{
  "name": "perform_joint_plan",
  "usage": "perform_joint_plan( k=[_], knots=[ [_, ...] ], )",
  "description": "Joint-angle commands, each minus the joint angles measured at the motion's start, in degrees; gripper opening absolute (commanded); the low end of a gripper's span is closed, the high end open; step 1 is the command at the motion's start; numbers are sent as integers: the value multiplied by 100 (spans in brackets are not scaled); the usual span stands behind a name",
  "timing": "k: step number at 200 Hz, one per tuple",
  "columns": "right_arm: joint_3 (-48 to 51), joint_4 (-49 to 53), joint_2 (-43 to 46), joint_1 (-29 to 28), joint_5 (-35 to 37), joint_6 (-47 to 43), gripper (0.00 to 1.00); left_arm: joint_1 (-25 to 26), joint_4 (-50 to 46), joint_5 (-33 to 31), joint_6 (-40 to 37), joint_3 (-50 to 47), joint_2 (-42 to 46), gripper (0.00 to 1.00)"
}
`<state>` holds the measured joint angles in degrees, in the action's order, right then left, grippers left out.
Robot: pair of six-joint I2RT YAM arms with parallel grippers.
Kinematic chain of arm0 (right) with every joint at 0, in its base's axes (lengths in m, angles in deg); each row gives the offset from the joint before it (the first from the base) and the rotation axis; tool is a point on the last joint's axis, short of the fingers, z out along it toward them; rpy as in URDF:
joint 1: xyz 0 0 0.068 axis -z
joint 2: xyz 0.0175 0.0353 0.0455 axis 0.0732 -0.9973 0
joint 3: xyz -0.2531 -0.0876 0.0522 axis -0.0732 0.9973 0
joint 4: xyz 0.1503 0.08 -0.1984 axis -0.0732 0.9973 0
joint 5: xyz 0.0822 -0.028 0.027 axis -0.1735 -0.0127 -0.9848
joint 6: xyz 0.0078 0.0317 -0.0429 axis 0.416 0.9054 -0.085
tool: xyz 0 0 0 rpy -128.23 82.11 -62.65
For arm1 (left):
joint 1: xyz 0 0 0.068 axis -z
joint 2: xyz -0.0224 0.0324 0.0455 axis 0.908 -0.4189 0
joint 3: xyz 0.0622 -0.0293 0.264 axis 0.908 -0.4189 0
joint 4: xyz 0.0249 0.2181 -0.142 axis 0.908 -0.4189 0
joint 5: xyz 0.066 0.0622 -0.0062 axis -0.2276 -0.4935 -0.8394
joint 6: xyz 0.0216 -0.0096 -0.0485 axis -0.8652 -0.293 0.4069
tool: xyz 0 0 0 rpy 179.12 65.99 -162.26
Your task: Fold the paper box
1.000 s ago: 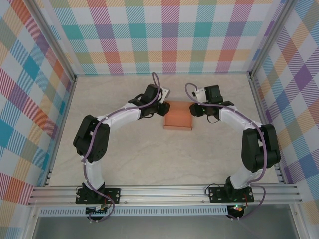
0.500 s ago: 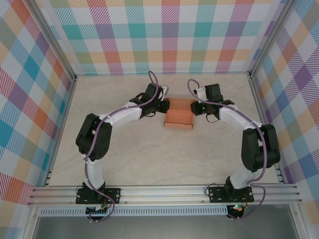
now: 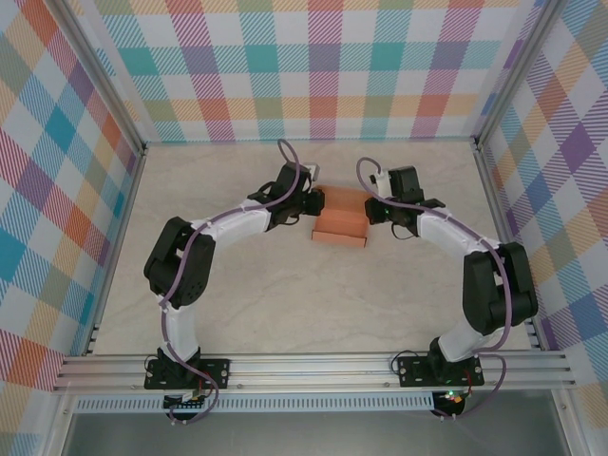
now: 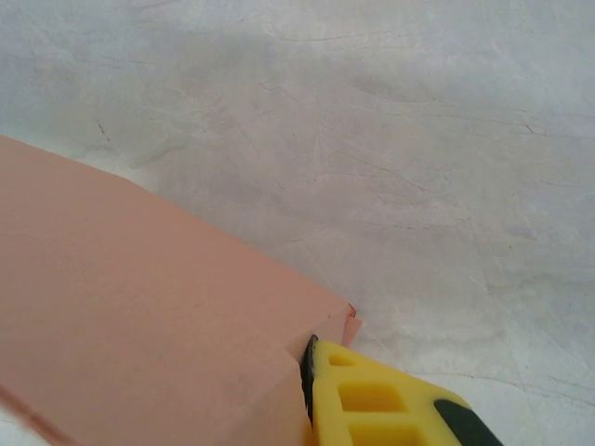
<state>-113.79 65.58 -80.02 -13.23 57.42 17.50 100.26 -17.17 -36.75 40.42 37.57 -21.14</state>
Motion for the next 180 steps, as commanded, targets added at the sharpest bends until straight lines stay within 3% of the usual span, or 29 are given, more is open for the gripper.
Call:
perform_joint_plan(
  k=[1,50,121,180],
  knots=[
    [174,51,87,-230,-105,581,13,223,-142,418,458,-305,-38,12],
    [121,11,205,-452,570,1751,19,275,-33,302,846,-387,-29,11],
    [131,81,188,-567,1246,2731,19,349,80,263,1278,-489,15,11],
    [184,-74,250,-621,1334,2894,17,368,209,195,1493,-540,-16,11]
  ],
)
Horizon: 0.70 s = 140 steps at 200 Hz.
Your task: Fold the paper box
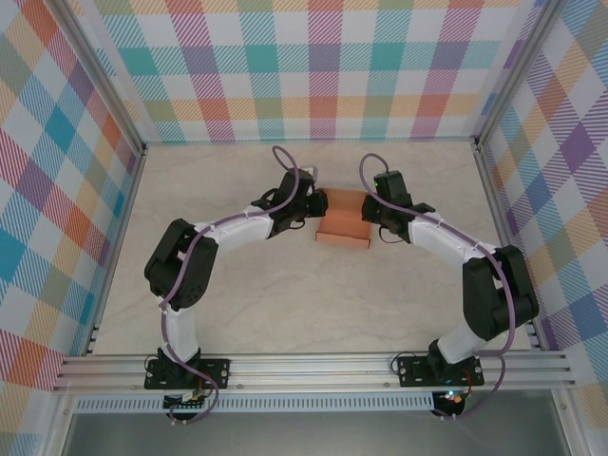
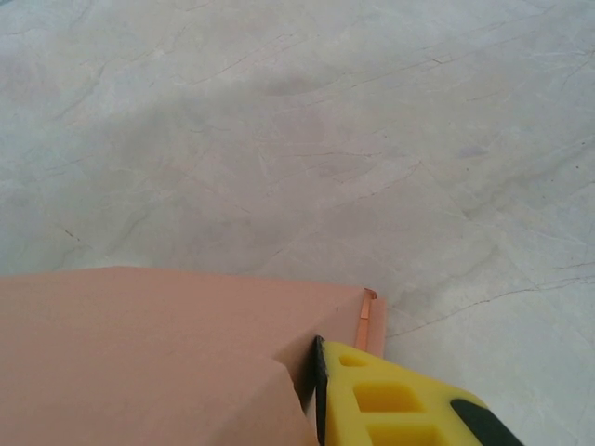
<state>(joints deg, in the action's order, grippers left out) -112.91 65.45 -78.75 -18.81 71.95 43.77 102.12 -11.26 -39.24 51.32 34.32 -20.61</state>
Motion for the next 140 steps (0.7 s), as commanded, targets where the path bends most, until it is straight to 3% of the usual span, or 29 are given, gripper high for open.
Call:
perform_joint_plan(
  k=[1,67,103,140],
  knots=[
    [96,-57,122,-64,-123,262,17,180,-373,442,402,-212,-68,11],
    [314,-307,145,-67,-145,212,13,188,-212,502,647,-150,-162,11],
    [820,-1007,300,-64,-374,-303,12,195,-126,195,-2,-424,-91,11],
    [1051,-1310,356,-64,-615,-615,23,191,-119,-36,-371,-497,-33,11]
  ],
)
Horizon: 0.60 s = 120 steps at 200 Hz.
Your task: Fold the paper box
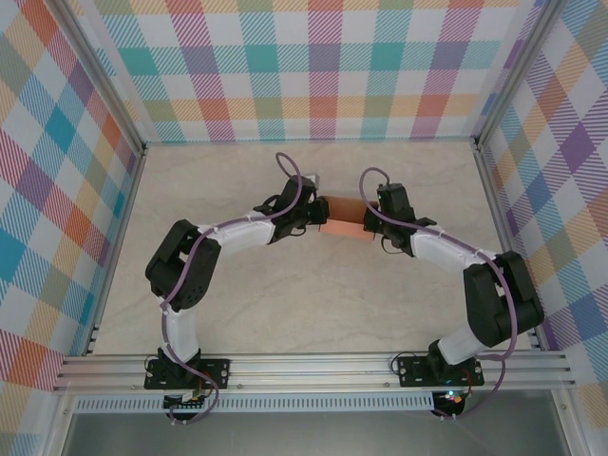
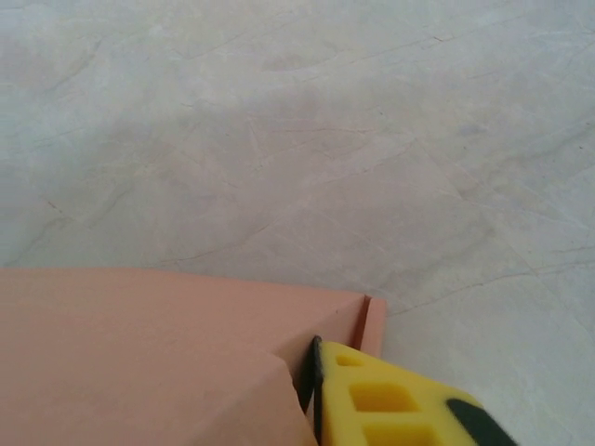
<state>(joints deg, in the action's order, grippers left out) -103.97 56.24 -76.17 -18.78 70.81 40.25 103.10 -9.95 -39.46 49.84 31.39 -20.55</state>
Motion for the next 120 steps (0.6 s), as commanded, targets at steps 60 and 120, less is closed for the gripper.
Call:
perform_joint_plan(
  k=[60,120],
  knots=[
    [251,-290,865,172,-972,-1357,44,89,-847,-367,-404,127,-180,11],
    [650,-265,1586,320,-2006,-3022,48,33,-1091,-423,-656,319,-189,11]
  ],
)
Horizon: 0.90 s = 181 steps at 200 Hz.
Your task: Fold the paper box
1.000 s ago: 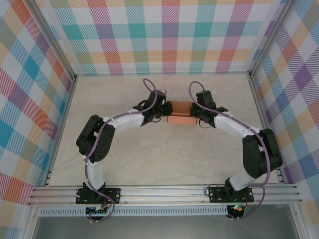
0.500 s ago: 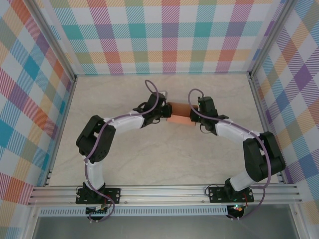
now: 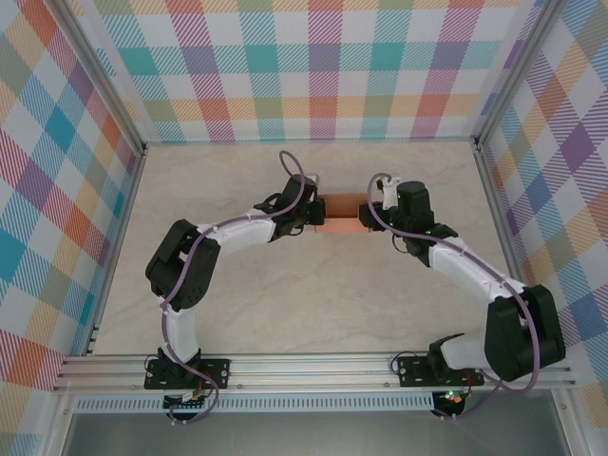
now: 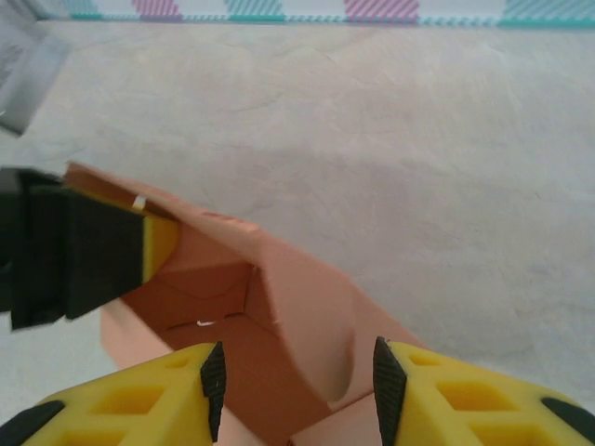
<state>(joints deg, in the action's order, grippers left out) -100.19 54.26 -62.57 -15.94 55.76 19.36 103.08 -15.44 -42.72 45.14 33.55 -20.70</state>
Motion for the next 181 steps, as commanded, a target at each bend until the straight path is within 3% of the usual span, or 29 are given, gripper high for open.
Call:
perform_joint_plan(
  k=[1,35,50,61,80,101,103,107,122,137,181],
  knots=[
    [281,-67,239,36,-497,-940,48,37,-544,-95,-185,104,-174,11],
    [1062,-1158,813,122,-113,-2418,51,-10,-690,-71,-243,131,-131,10],
    [1236,-1499,841,395,-424,-2829,60,-36,-779,-36,-324,163,-104,10],
    [1128,-1769,669,623,-484,-2555,72,-57,-858,-13,-409,185,-86,10],
    [689,-1615,411,1029,-1787,-2576,78,-110,-1080,59,-563,287,-96,10],
    [54,125,287,1134,-3115,-4566,78,-188,-1252,121,-697,331,1,10],
    [-19,286,265,1137,-3157,-4711,93,-194,-1267,127,-709,333,6,10],
    [-143,588,225,1142,-3185,-4968,100,-198,-1302,120,-752,322,33,10],
    [-544,1476,99,1161,-3420,-5431,100,-267,-1430,125,-836,310,92,10],
    [-576,1557,122,1160,-3505,-5400,100,-353,-1508,160,-871,300,140,10],
    [351,305,117,1153,-3150,-5595,100,-480,-1679,232,-905,158,274,10]
  ],
)
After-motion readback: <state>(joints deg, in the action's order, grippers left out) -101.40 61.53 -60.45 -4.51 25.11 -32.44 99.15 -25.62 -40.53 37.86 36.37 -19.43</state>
